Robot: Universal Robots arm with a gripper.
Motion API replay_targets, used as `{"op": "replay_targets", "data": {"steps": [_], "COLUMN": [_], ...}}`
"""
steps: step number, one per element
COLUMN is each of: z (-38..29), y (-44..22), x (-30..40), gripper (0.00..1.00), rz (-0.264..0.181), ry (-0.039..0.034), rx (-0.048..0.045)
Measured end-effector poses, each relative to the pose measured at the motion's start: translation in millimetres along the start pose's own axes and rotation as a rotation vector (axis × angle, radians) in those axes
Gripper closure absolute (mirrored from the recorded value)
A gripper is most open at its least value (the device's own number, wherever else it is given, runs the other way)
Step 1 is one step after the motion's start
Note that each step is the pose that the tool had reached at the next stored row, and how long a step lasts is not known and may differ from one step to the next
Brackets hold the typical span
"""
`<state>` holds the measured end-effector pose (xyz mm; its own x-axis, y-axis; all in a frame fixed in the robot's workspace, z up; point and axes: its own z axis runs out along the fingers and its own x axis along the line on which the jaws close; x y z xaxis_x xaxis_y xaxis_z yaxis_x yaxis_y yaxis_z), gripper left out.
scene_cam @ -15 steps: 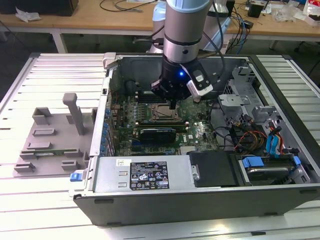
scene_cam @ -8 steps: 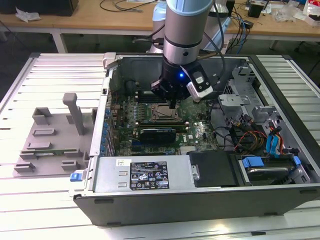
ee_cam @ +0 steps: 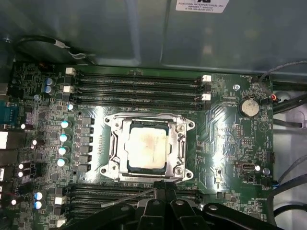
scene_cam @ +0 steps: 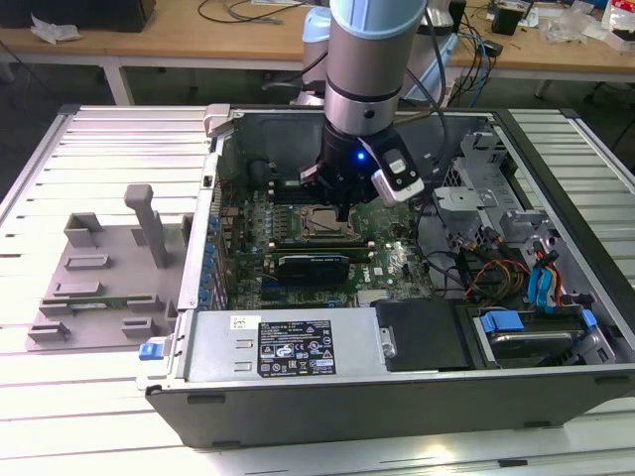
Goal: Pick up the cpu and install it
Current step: 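Install the second cpu locking lever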
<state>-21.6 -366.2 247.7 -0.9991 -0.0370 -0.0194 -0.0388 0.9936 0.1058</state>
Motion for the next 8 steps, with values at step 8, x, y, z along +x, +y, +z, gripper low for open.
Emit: {"op": "replay_targets", "data": {"steps": [8], "z": [1.3], "y": [-6.4], "x": [3.3], "gripper": [0.89], "rz": [0.000], "ry": [-0.0002], "rx": [-0.0058]}}
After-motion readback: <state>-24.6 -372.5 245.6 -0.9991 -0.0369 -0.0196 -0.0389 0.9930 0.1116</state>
